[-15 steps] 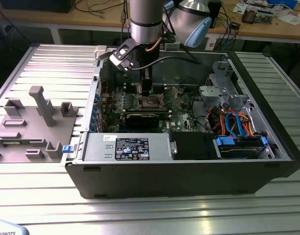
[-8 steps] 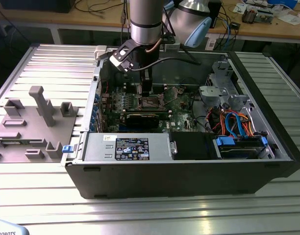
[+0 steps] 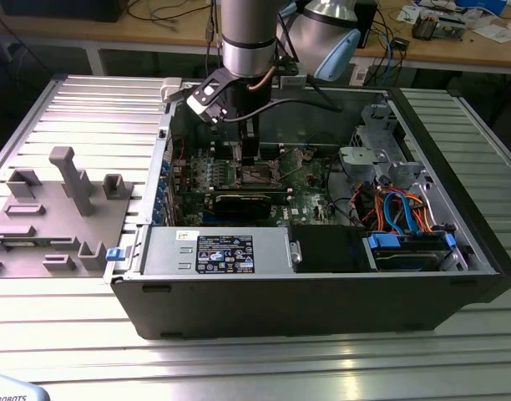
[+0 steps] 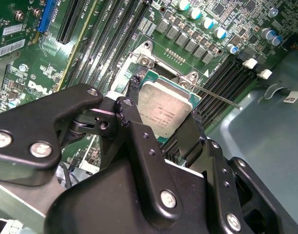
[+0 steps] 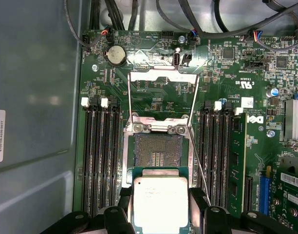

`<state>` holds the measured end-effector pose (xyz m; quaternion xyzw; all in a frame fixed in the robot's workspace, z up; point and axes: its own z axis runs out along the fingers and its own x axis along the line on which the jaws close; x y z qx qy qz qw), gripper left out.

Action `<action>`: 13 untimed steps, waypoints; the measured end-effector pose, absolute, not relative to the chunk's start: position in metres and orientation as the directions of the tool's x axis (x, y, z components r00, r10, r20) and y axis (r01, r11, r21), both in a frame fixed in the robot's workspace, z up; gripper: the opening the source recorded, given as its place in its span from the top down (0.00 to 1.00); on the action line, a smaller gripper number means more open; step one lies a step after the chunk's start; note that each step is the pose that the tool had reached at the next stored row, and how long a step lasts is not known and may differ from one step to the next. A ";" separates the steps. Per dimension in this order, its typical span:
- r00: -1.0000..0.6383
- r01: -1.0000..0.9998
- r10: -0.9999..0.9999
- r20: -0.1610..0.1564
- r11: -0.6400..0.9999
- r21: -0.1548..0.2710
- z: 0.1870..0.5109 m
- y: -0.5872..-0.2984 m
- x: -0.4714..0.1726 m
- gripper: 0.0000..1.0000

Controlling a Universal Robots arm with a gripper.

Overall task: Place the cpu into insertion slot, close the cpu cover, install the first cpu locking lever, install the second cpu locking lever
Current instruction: 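Place the cpu into insertion slot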

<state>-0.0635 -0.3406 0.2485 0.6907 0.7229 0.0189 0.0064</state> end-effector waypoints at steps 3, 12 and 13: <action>-0.046 0.998 0.999 0.017 0.045 0.036 0.248 -0.341 -0.063 0.45; -0.046 0.998 0.999 0.015 0.045 0.036 0.247 -0.333 -0.063 0.45; -0.046 0.998 0.999 0.015 0.045 0.036 0.247 -0.333 -0.063 0.45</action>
